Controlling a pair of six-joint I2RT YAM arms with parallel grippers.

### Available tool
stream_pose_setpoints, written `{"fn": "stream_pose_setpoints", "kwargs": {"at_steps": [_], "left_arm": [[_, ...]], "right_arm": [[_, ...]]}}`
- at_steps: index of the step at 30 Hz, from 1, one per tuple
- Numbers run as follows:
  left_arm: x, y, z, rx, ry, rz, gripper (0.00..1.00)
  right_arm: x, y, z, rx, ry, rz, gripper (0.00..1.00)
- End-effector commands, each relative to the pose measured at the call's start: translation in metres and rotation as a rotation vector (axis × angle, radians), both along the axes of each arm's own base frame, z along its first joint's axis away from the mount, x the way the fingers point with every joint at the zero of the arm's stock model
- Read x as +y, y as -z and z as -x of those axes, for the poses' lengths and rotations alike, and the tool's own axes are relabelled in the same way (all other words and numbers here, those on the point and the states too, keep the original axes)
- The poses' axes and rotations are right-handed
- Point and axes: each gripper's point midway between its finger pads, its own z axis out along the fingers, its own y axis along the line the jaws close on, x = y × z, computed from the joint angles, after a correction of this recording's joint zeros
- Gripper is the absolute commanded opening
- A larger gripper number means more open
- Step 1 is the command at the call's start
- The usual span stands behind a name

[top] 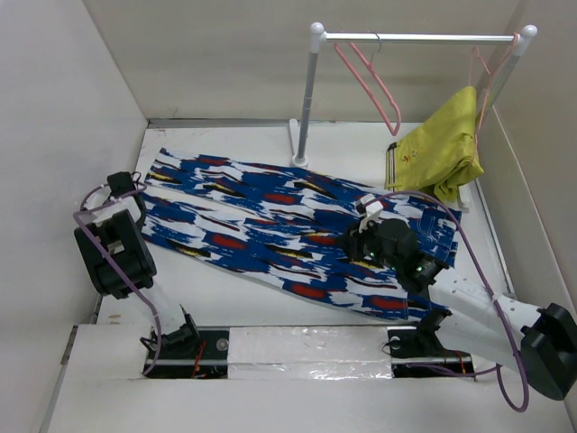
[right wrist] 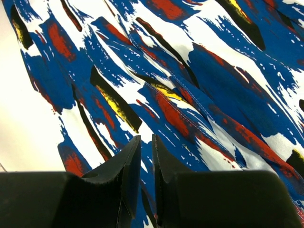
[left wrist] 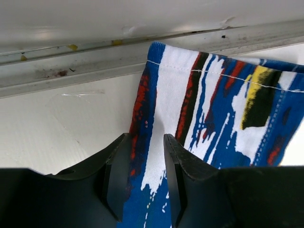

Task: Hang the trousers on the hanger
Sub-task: Fold the trousers at the center of the board.

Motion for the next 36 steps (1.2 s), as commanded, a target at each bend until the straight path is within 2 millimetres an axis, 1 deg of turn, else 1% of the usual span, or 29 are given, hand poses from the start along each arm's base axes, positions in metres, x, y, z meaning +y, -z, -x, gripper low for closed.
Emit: {"fn": "stream_pose_setpoints", "kwargs": {"at_steps": [1,3,6,8,11,12,14,17,18,21,23,24,25,26,27,28,29,30,31,32,33,34,35,36], "left_arm": [[0.004,-0.034,0.001,-0.071,-0.022,-0.060,0.31],[0.004,-0.034,0.007,-0.076,-0.037,-0.069,0.31],[0.002,-0.030,0.011,-0.060,-0.046,-0.060,0.31],[0.003,-0.021,0.018,-0.015,-0.066,-0.054,0.31],[-0.001,-0.006,0.023,0.027,-0.073,-0.025,0.30],[-0.003,0.000,0.023,0.036,-0.072,-0.010,0.30],[-0.006,0.010,0.021,0.044,-0.054,0.015,0.30],[-0.010,0.015,0.017,0.040,-0.039,0.039,0.29],[-0.010,0.017,0.016,0.038,-0.037,0.042,0.28],[-0.012,0.022,0.014,0.036,-0.025,0.054,0.25],[-0.014,0.025,0.011,0.024,-0.018,0.064,0.16],[-0.015,0.026,0.009,0.013,-0.009,0.069,0.08],[-0.016,0.023,0.006,-0.005,0.000,0.072,0.00],[-0.018,0.020,-0.001,-0.036,0.026,0.081,0.00],[-0.020,0.018,-0.003,-0.052,0.041,0.086,0.00],[-0.021,0.008,-0.008,-0.089,0.051,0.081,0.00],[-0.022,0.001,-0.012,-0.118,0.060,0.077,0.00],[-0.031,-0.005,-0.017,-0.136,0.087,0.073,0.00],[-0.034,-0.021,-0.023,-0.181,0.102,0.061,0.00],[-0.037,-0.028,-0.026,-0.204,0.115,0.070,0.00],[-0.046,-0.041,-0.035,-0.235,0.151,0.068,0.00],[-0.050,-0.063,-0.040,-0.284,0.177,0.049,0.00],[-0.055,-0.073,-0.042,-0.304,0.197,0.038,0.00],[-0.068,-0.085,-0.045,-0.329,0.236,0.027,0.00]], "right_arm": [[0.004,-0.016,-0.007,-0.051,0.011,-0.024,0.21],[0.008,-0.017,-0.006,-0.050,-0.010,-0.033,0.21],[0.007,-0.015,-0.006,-0.046,-0.004,-0.022,0.21],[0.007,-0.014,-0.006,-0.043,-0.007,-0.020,0.22],[0.008,-0.017,-0.004,-0.045,-0.016,-0.025,0.21],[0.004,-0.016,-0.006,-0.047,0.007,-0.016,0.21],[0.002,-0.019,-0.006,-0.056,0.014,-0.029,0.22],[0.002,-0.021,-0.006,-0.064,0.014,-0.036,0.22],[-0.003,-0.019,-0.009,-0.063,0.048,-0.023,0.22],[-0.004,-0.019,-0.010,-0.060,0.058,-0.021,0.22],[-0.005,-0.019,-0.010,-0.059,0.063,-0.023,0.22],[-0.009,-0.019,-0.010,-0.057,0.081,-0.015,0.22],[-0.010,-0.019,-0.011,-0.053,0.093,-0.015,0.22],[-0.015,-0.018,-0.013,-0.050,0.112,-0.012,0.22],[-0.019,-0.016,-0.015,-0.048,0.125,-0.012,0.12],[-0.018,-0.015,-0.014,-0.042,0.122,-0.014,0.05],[-0.019,-0.013,-0.016,-0.037,0.123,-0.015,0.00],[-0.018,-0.009,-0.015,-0.018,0.109,-0.010,0.00],[-0.018,-0.006,-0.014,0.009,0.115,-0.009,0.00],[-0.019,-0.002,-0.013,0.030,0.124,-0.002,0.00],[-0.026,0.002,-0.016,0.039,0.163,0.004,0.00],[-0.035,0.007,-0.017,0.053,0.200,-0.003,0.00],[-0.043,0.011,-0.019,0.058,0.235,-0.005,0.00],[-0.052,0.014,-0.021,0.065,0.271,-0.008,0.02]]}}
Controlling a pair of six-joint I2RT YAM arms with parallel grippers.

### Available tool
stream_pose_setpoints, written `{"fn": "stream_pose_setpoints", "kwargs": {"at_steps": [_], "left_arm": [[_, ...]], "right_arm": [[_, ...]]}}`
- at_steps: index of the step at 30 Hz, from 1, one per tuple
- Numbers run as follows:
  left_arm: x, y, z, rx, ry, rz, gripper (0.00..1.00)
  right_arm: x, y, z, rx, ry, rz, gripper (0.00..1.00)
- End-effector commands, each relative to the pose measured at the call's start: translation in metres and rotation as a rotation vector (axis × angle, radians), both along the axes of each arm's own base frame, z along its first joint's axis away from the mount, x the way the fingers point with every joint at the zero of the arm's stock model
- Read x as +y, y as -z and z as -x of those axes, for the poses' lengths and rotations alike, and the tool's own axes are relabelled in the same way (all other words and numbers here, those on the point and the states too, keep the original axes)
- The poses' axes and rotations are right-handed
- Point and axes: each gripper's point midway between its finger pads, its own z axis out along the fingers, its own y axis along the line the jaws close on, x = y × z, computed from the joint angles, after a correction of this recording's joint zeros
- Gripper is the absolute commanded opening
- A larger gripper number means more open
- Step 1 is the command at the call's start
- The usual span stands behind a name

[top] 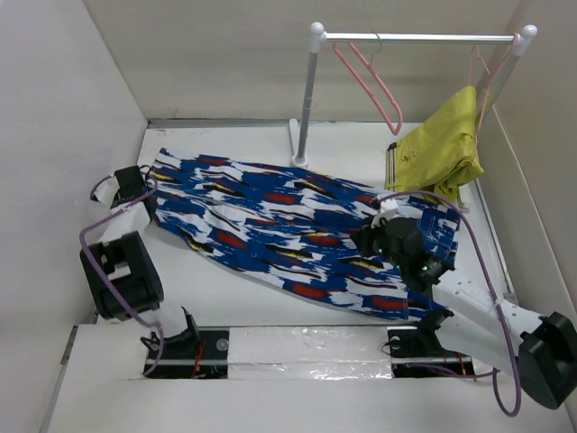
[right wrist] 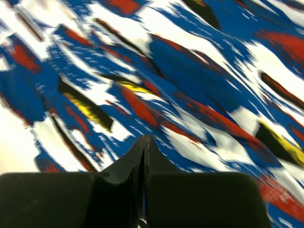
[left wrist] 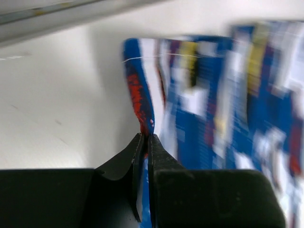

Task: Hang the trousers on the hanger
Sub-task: Fold the trousers at the center of the board.

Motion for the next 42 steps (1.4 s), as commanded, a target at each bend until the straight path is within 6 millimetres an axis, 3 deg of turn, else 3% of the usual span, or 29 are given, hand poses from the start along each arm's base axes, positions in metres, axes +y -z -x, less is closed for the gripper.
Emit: {"fn": "stream_pose_setpoints", "kwargs": {"at_steps": [1,2,3,4,5,6,7,9,10,14,16,17,18,19,20,24,25,26,27,29,37,39,42], "left_arm": [[-0.032,-0.081,-0.020,-0.213,0.130,-0.062,0.00],[-0.038,-0.092,-0.021,-0.241,0.147,-0.083,0.00],[-0.045,-0.098,-0.018,-0.260,0.168,-0.094,0.00],[-0.056,-0.118,-0.017,-0.308,0.206,-0.122,0.00],[-0.060,-0.127,-0.014,-0.326,0.218,-0.138,0.00],[-0.065,-0.130,-0.010,-0.337,0.230,-0.141,0.00],[-0.068,-0.145,-0.004,-0.381,0.239,-0.148,0.00],[-0.083,-0.154,0.001,-0.432,0.306,-0.123,0.00],[-0.088,-0.170,0.007,-0.482,0.334,-0.135,0.00],[-0.102,-0.204,0.025,-0.547,0.438,-0.187,0.00],[-0.103,-0.221,0.036,-0.571,0.467,-0.245,0.00],[-0.106,-0.223,0.039,-0.569,0.486,-0.251,0.00],[-0.111,-0.225,0.042,-0.572,0.509,-0.262,0.00],[-0.112,-0.234,0.049,-0.602,0.507,-0.282,0.00],[-0.116,-0.237,0.053,-0.617,0.519,-0.287,0.00],[-0.142,-0.238,0.061,-0.621,0.582,-0.282,0.00],[-0.155,-0.243,0.063,-0.644,0.630,-0.282,0.00],[-0.162,-0.246,0.065,-0.652,0.662,-0.287,0.00],[-0.167,-0.255,0.069,-0.669,0.682,-0.298,0.00],[-0.178,-0.267,0.079,-0.690,0.721,-0.329,0.00],[-0.188,-0.311,0.123,-0.833,0.771,-0.422,0.00],[-0.190,-0.307,0.125,-0.842,0.776,-0.419,0.00],[-0.196,-0.311,0.130,-0.870,0.804,-0.409,0.00]], "right_arm": [[-0.037,0.006,-0.014,0.028,0.176,-0.035,0.07],[-0.046,0.008,-0.015,0.032,0.201,-0.045,0.13],[-0.047,0.007,-0.014,0.035,0.186,-0.068,0.27],[-0.054,0.007,-0.017,0.036,0.205,-0.091,0.34],[-0.052,0.009,-0.016,0.045,0.197,-0.096,0.42],[-0.055,0.011,-0.017,0.053,0.208,-0.095,0.57],[-0.057,0.014,-0.018,0.066,0.222,-0.098,0.62],[-0.074,0.019,-0.024,0.110,0.288,-0.084,0.74],[-0.080,0.017,-0.026,0.115,0.312,-0.086,0.75],[-0.108,0.015,-0.038,0.112,0.431,-0.099,0.75],[-0.130,0.013,-0.046,0.110,0.517,-0.124,0.68],[-0.138,0.011,-0.049,0.103,0.544,-0.133,0.60],[-0.146,0.010,-0.052,0.095,0.568,-0.141,0.22],[-0.160,0.009,-0.055,0.095,0.599,-0.146,0.02],[-0.161,0.008,-0.059,0.106,0.583,-0.156,0.00],[-0.190,0.016,-0.064,0.165,0.678,-0.136,0.00],[-0.216,0.025,-0.063,0.176,0.795,-0.112,0.02],[-0.231,0.026,-0.062,0.171,0.859,-0.104,0.09],[-0.245,0.035,-0.060,0.182,0.920,-0.090,0.24],[-0.277,0.043,-0.055,0.211,1.005,-0.158,0.29],[-0.328,0.051,-0.060,0.255,1.186,-0.226,0.68],[-0.336,0.056,-0.058,0.272,1.197,-0.233,0.71],[-0.329,0.067,-0.065,0.342,1.111,-0.269,0.70]]}}
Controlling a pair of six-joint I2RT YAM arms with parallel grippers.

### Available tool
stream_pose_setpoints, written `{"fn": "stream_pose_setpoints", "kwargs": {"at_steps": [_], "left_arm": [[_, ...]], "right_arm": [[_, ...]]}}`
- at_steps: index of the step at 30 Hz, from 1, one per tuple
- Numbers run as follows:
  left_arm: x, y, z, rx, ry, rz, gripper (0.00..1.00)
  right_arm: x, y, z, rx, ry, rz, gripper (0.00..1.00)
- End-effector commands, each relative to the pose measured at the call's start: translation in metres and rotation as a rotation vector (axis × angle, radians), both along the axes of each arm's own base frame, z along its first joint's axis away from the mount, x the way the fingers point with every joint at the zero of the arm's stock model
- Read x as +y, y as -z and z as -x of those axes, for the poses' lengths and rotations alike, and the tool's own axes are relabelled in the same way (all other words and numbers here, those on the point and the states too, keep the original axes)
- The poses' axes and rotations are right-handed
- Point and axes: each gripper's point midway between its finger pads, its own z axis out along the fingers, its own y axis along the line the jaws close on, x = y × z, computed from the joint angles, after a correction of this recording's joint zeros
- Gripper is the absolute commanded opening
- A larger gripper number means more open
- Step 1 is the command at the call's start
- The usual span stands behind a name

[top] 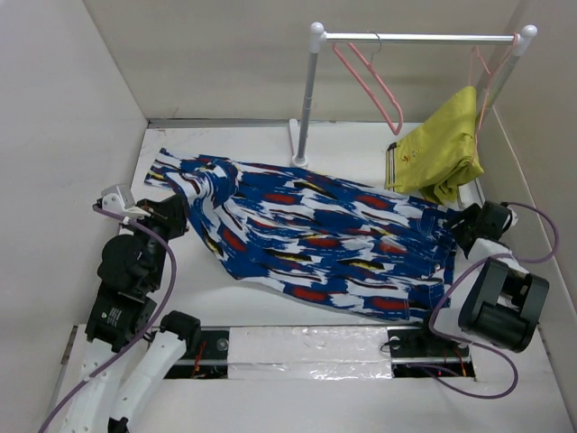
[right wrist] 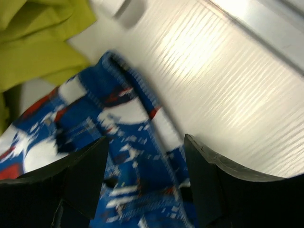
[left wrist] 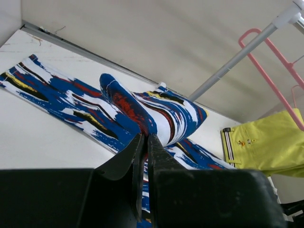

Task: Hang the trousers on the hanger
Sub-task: Fold the trousers at the center of the board.

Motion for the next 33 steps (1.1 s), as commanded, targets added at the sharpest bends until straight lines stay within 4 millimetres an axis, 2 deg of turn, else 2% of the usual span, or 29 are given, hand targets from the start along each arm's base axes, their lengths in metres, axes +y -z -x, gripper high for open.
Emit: {"fn": "stream_pose_setpoints", "kwargs": {"at_steps": [1,4,8,9,11,12,14,15,17,22,25,26,27,31,32,33], "left_arm": [[0.001,-0.020,0.003,-0.062,-0.003,-0.011,0.00],[0.005,-0.024,0.010,-0.082,-0.013,-0.003,0.00],[0.009,-0.029,0.016,-0.108,-0.018,0.002,0.00],[0.010,-0.030,0.018,-0.114,-0.018,0.005,0.00],[0.011,-0.032,0.019,-0.123,-0.020,0.011,0.00],[0.011,-0.032,0.020,-0.126,-0.020,0.012,0.00],[0.010,-0.032,0.020,-0.123,-0.018,0.009,0.00],[0.010,-0.030,0.019,-0.119,-0.017,0.010,0.00],[0.008,-0.032,0.020,-0.126,-0.008,0.013,0.00],[0.004,-0.028,0.017,-0.113,0.010,0.007,0.00],[-0.002,-0.028,0.016,-0.118,0.039,0.007,0.00],[-0.007,-0.026,0.015,-0.110,0.059,0.006,0.00],[-0.010,-0.024,0.014,-0.103,0.071,0.006,0.00],[-0.025,-0.015,0.009,-0.077,0.136,0.000,0.00],[-0.025,-0.014,0.009,-0.074,0.135,0.001,0.00],[-0.027,-0.014,0.008,-0.071,0.141,-0.001,0.00]], "right_arm": [[0.003,-0.009,-0.018,-0.034,-0.070,-0.045,0.69],[0.018,-0.006,-0.022,-0.048,-0.126,-0.113,0.66],[0.015,-0.003,-0.021,-0.047,-0.121,-0.140,0.65],[0.014,-0.003,-0.024,-0.047,-0.122,-0.141,0.61],[0.012,-0.003,-0.026,-0.054,-0.121,-0.160,0.51],[0.008,-0.004,-0.027,-0.059,-0.113,-0.161,0.39],[0.005,-0.005,-0.028,-0.076,-0.108,-0.165,0.25],[0.004,-0.007,-0.030,-0.087,-0.108,-0.164,0.09],[-0.002,-0.011,-0.036,-0.130,-0.112,-0.179,0.01],[-0.017,-0.019,-0.059,-0.162,-0.108,-0.160,0.00],[-0.021,-0.033,-0.088,-0.169,-0.141,-0.126,0.00],[-0.016,-0.037,-0.098,-0.168,-0.166,-0.113,0.00],[-0.021,-0.049,-0.114,-0.193,-0.177,-0.088,0.00],[-0.037,-0.059,-0.136,-0.138,-0.131,-0.030,0.00],[-0.037,-0.054,-0.132,-0.111,-0.125,-0.033,0.06],[-0.039,-0.054,-0.129,-0.104,-0.117,-0.023,0.36]]}}
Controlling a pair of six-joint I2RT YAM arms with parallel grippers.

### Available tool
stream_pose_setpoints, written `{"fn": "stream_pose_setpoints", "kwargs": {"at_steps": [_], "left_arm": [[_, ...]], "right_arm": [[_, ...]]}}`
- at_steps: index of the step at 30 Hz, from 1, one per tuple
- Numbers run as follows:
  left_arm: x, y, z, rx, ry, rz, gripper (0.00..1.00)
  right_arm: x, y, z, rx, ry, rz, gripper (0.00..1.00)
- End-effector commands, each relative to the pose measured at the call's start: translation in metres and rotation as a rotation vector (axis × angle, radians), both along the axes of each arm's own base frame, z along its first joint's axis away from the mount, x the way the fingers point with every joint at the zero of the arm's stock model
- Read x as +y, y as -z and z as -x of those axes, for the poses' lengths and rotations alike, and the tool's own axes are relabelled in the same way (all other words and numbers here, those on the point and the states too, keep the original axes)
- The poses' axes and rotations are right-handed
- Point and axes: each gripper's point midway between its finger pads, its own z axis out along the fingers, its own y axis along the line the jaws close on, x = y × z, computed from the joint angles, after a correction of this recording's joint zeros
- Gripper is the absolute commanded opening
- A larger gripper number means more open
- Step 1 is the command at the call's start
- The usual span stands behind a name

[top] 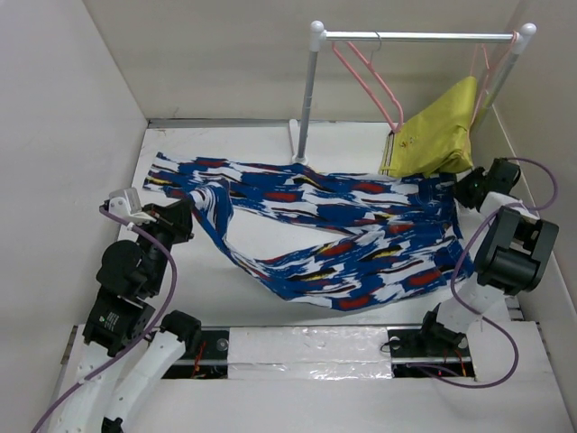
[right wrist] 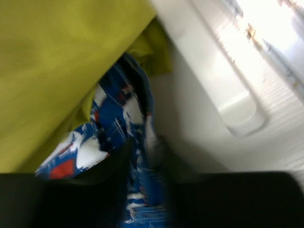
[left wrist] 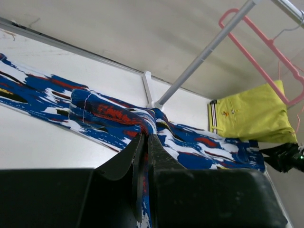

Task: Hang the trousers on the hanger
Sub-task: Fold the trousers at the center of the board.

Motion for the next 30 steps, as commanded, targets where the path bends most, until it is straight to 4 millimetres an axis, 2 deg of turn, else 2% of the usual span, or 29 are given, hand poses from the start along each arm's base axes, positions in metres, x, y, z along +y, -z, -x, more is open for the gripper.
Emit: {"fn": "stream_pose_setpoints", "kwargs": {"at_steps": [1,3,4,5,7,8,9,11,12,13,15,16,18,19,21,22,23,26,29,30], "left_arm": [[-0.011,-0.011,-0.005,-0.041,0.044,0.014,0.00],[-0.015,-0.012,-0.004,-0.045,0.064,0.015,0.00],[-0.018,-0.012,-0.004,-0.046,0.080,0.019,0.00],[-0.022,-0.013,-0.003,-0.047,0.093,0.017,0.00],[-0.026,-0.011,-0.004,-0.036,0.107,0.011,0.00],[-0.029,-0.010,-0.003,-0.034,0.125,0.009,0.00],[-0.030,-0.011,-0.003,-0.039,0.127,0.011,0.00],[-0.033,-0.013,0.002,-0.048,0.150,0.015,0.00],[-0.033,-0.015,0.002,-0.056,0.148,0.016,0.00],[-0.031,-0.018,0.004,-0.063,0.144,0.018,0.00],[-0.035,-0.020,0.009,-0.073,0.168,0.023,0.00],[-0.032,-0.024,0.012,-0.090,0.165,0.030,0.00],[-0.035,-0.029,0.018,-0.105,0.187,0.040,0.00],[-0.034,-0.030,0.020,-0.109,0.186,0.043,0.00],[-0.035,-0.032,0.024,-0.117,0.201,0.052,0.00],[-0.034,-0.034,0.028,-0.128,0.206,0.060,0.00],[-0.031,-0.036,0.029,-0.136,0.199,0.064,0.00],[-0.031,-0.045,0.038,-0.166,0.220,0.089,0.00],[-0.032,-0.047,0.041,-0.175,0.238,0.099,0.00],[-0.032,-0.047,0.041,-0.175,0.236,0.100,0.00]], "right_arm": [[-0.029,-0.022,-0.004,-0.019,0.087,0.124,0.53],[-0.038,-0.017,0.009,0.016,0.108,0.136,0.88],[-0.040,-0.013,0.019,0.036,0.111,0.121,0.91],[-0.033,-0.012,0.034,0.042,0.116,0.121,0.91],[-0.033,-0.018,0.056,0.022,0.174,0.143,0.91],[-0.029,-0.025,0.081,0.010,0.241,0.166,0.91],[-0.030,-0.027,0.096,0.012,0.290,0.188,0.91],[-0.028,-0.026,0.131,0.052,0.376,0.217,0.85],[-0.026,-0.032,0.153,0.032,0.413,0.243,0.81],[-0.024,-0.027,0.171,0.070,0.438,0.245,0.78],[-0.023,-0.031,0.200,0.072,0.474,0.280,0.69],[-0.018,-0.022,0.215,0.115,0.482,0.266,0.65],[-0.007,-0.015,0.221,0.096,0.467,0.205,0.59],[0.004,-0.011,0.221,0.095,0.461,0.140,0.58],[0.007,-0.004,0.223,0.119,0.484,0.097,0.58],[0.009,0.011,0.234,0.203,0.509,0.068,0.58],[0.003,0.012,0.241,0.244,0.544,0.087,0.58],[0.002,0.024,0.244,0.316,0.576,0.051,0.60],[-0.008,0.024,0.257,0.382,0.675,0.054,0.61],[-0.011,0.019,0.256,0.377,0.694,0.052,0.61]]}}
